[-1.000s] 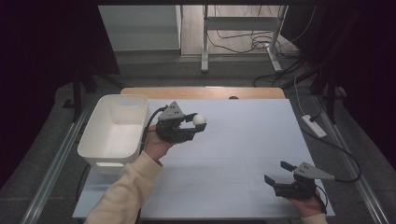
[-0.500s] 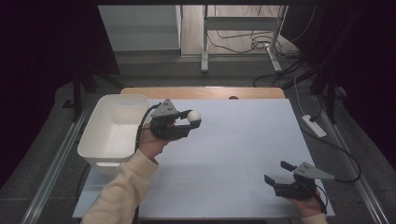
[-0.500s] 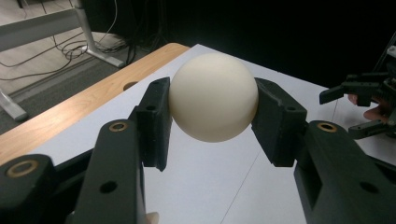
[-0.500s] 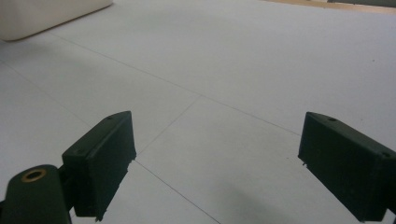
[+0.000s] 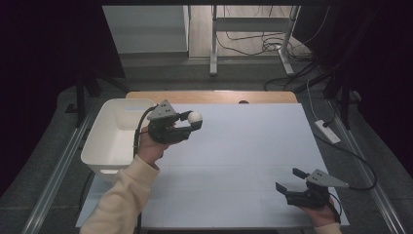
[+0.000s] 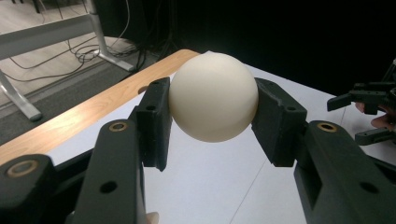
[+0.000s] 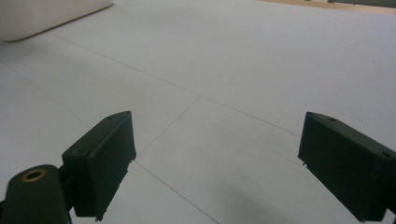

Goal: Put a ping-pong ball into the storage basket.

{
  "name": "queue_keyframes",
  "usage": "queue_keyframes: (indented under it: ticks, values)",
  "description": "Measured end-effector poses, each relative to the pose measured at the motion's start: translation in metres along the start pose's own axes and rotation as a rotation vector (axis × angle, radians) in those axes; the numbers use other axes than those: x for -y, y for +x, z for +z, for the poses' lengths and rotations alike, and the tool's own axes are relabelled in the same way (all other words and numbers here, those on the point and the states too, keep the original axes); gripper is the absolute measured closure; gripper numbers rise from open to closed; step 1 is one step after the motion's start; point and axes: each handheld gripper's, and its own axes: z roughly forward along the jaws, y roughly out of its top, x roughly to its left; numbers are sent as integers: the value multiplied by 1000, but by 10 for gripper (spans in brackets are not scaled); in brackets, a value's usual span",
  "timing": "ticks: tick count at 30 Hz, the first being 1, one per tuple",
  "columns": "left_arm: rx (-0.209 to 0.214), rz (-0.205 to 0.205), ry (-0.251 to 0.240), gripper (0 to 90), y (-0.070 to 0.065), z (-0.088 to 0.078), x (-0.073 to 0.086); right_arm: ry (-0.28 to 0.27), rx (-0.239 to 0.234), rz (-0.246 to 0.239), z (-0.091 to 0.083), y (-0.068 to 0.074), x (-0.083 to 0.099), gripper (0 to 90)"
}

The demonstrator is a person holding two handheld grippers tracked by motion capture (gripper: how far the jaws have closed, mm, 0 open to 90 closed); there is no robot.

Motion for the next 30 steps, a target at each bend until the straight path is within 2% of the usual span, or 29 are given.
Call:
queue_keyframes:
  ticks: [30]
  values:
    - [-91, -35, -14, 508, 22, -27, 3, -2, -3, -3, 1, 0, 0, 107]
